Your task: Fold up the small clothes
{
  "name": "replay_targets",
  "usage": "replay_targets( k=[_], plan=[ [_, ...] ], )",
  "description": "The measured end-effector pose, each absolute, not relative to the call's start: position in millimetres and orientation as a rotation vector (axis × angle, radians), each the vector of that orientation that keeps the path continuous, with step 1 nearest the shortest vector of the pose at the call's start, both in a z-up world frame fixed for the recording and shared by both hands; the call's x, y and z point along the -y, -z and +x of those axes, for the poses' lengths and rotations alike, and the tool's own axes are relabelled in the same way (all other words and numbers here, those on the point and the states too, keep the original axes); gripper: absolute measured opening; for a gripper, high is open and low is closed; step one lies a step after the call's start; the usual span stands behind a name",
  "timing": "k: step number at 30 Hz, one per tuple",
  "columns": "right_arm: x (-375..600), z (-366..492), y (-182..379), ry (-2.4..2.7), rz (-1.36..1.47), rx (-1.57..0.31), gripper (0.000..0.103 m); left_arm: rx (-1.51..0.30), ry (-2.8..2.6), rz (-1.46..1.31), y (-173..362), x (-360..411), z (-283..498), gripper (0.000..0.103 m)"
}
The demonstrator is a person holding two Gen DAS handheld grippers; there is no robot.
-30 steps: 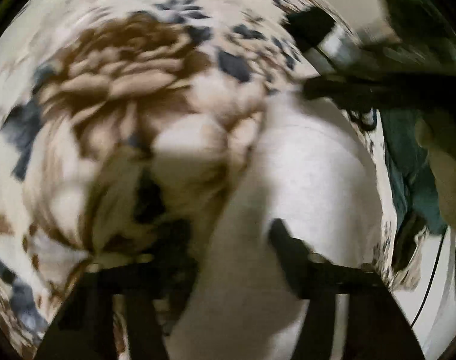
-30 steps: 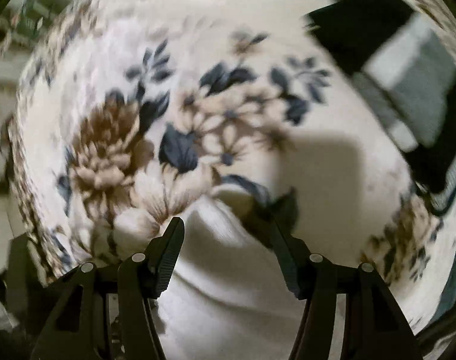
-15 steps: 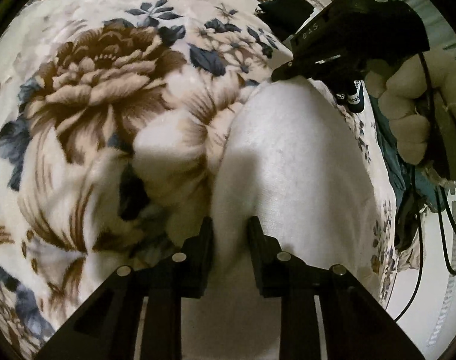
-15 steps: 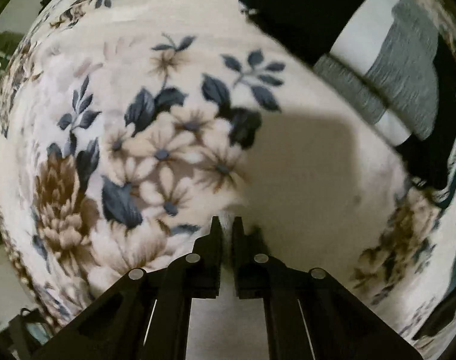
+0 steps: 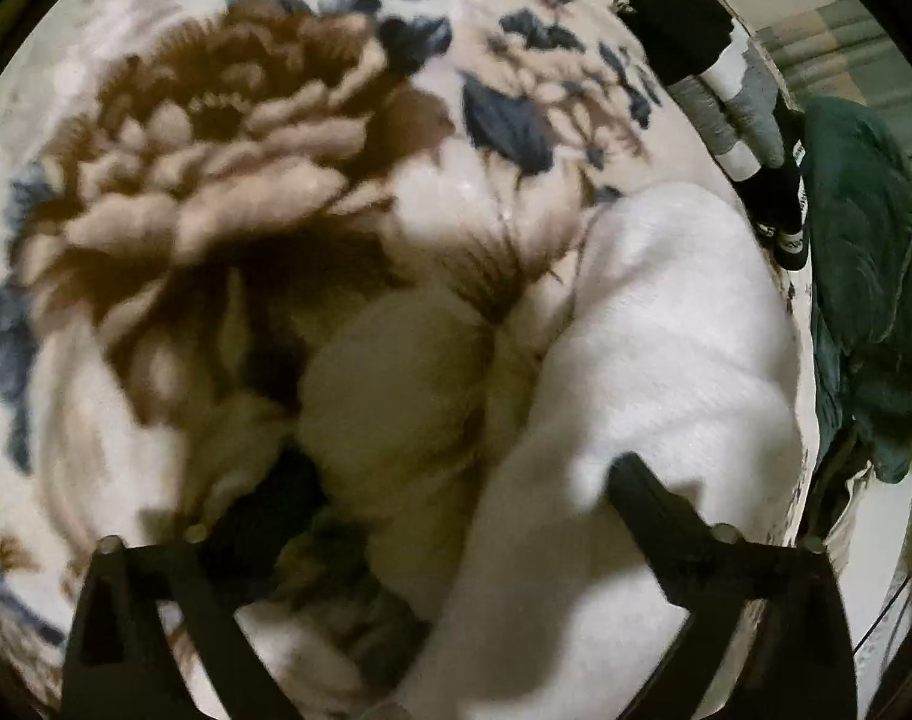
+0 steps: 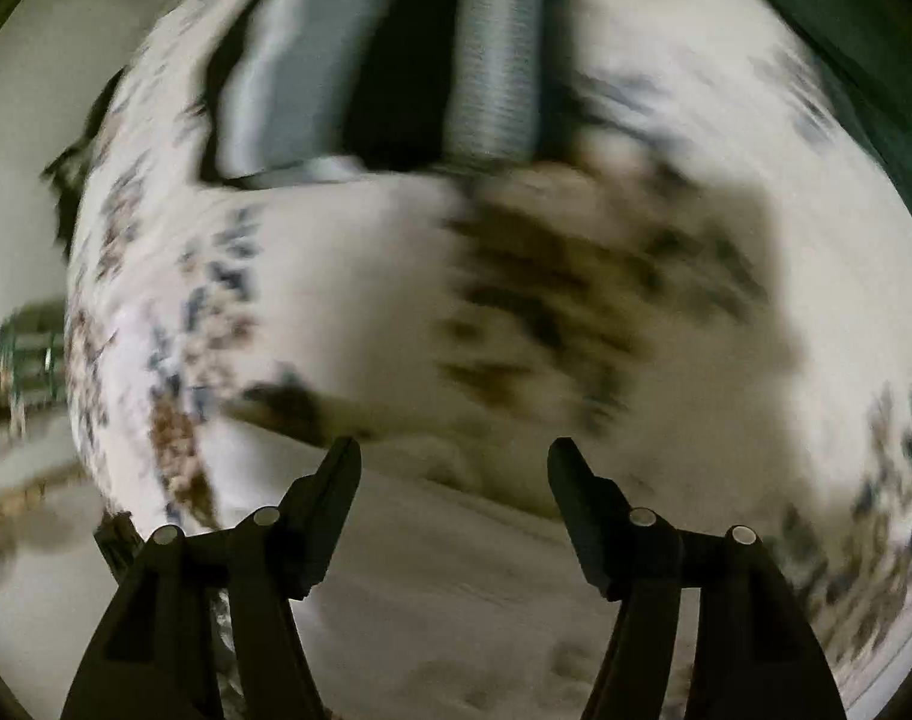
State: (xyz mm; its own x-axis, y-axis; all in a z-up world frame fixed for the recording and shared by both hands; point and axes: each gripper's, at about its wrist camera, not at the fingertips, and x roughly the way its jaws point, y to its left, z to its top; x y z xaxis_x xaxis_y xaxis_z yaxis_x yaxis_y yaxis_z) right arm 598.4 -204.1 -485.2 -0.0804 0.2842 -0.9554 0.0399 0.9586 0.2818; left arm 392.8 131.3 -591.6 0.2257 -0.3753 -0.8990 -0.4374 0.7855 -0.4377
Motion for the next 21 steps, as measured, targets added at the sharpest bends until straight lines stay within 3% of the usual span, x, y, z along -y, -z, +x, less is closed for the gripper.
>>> replay_targets(
  k=[10, 11, 13, 21],
  plan=[
    [222, 526, 570, -0.263, 0.388, -1.716, 0.065, -1.355, -0.079, -0.774, 598, -134, 390, 0.103],
    [212, 523, 572, -0.283, 0.387, -1.699, 0.06, -1.374, -0.081, -0.765, 597, -135, 391, 0.103],
    [199, 517, 571, -0.279, 0.346, -1.656, 0.005, -1.4, -0.084, -0.744, 590, -133, 394, 0.103],
    [216, 539, 519, -0.092, 0.288, -1.424, 0.004, -1.306, -0.044, -0.427, 509, -100, 385, 0.103]
  ],
)
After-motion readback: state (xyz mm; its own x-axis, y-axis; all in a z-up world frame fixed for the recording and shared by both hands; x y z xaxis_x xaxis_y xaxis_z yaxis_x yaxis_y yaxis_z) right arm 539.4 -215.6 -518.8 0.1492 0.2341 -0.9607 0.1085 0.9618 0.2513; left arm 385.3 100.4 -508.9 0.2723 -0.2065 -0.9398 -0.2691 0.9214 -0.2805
